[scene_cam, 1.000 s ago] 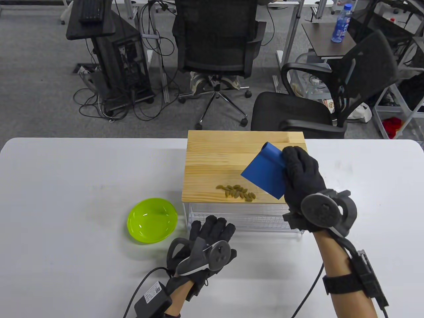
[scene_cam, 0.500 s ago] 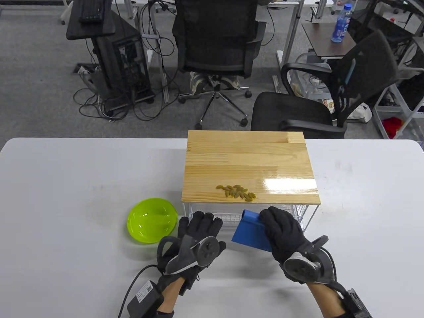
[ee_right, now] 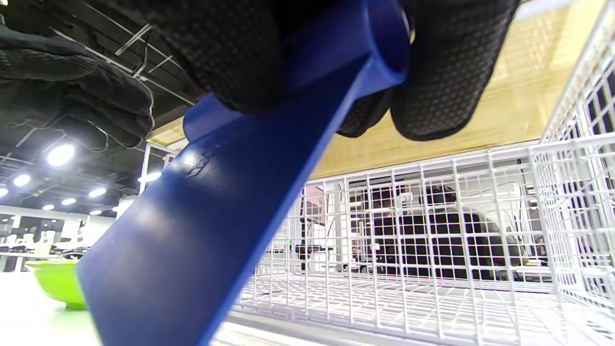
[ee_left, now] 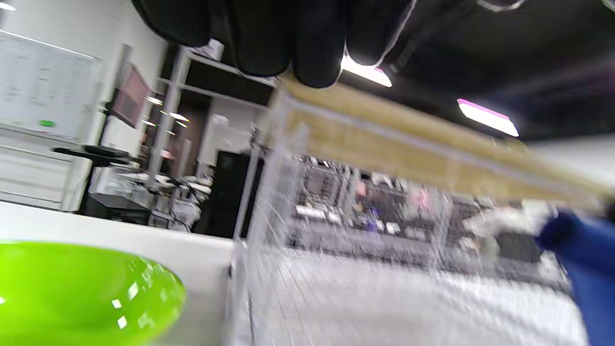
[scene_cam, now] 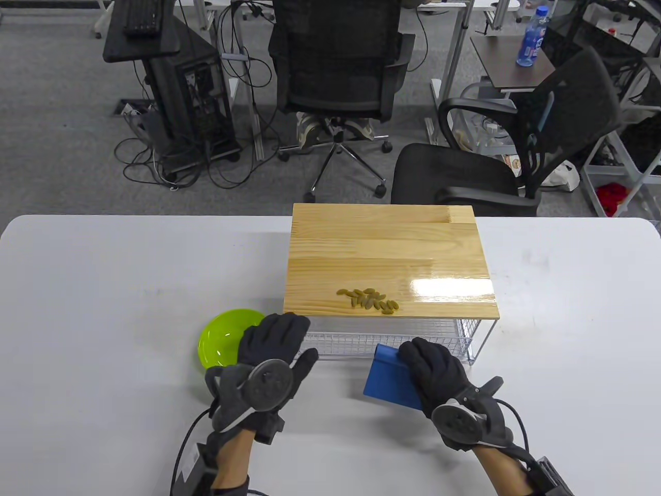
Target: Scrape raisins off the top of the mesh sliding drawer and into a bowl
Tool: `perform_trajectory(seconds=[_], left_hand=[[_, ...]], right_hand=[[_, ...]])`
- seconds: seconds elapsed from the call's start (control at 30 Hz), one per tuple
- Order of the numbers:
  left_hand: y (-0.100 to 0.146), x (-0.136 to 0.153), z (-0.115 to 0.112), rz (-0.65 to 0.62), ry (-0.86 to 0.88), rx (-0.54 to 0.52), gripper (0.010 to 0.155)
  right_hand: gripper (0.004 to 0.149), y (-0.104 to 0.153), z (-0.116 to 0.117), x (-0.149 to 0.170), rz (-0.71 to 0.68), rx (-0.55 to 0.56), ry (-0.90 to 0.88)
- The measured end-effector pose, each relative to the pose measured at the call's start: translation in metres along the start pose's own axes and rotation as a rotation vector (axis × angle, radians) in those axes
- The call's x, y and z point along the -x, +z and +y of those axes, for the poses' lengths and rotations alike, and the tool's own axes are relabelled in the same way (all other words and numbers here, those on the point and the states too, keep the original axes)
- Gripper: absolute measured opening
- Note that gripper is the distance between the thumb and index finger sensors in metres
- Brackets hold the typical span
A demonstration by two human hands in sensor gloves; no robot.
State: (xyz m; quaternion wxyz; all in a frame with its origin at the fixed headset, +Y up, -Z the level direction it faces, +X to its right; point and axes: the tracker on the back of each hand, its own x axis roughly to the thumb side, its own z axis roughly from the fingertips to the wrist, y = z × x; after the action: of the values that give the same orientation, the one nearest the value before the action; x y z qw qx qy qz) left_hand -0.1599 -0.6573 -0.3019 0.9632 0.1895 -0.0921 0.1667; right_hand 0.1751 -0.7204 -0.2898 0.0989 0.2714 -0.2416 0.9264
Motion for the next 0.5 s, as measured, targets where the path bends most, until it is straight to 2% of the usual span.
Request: perform_trajectory(seconds=[0.03,0.17,0.3,0.43,0.5], left_hand=[[-0.001,0.012,0.004,0.059,0.015,-0.044,0.063],[-0.004,0.057,0.002,0.316,-0.030,-0.061,0.069],[-0.007,0.099,-0.021,0.588,-0.096,0.046,0.074],[-0.005,0.127,-0.039,0.752,-0.130,0.157,0.076],[-0.002,0.136,-0.043,0.816,-0.107,0.176,0.077]], right_hand=[[0.058,0.000,0.000,-0.001,0.004,-0.002,-0.001],[0.058,-0.001,0.001,-0.002,0.014,-0.014,0.002],[0.058,-0.001,0.002,-0.001,0.030,-0.023,0.002],[0.058,-0.001,0.003,0.000,0.040,-0.032,-0.001],[0.058,0.000,0.002,0.001,0.049,-0.036,-0.004]])
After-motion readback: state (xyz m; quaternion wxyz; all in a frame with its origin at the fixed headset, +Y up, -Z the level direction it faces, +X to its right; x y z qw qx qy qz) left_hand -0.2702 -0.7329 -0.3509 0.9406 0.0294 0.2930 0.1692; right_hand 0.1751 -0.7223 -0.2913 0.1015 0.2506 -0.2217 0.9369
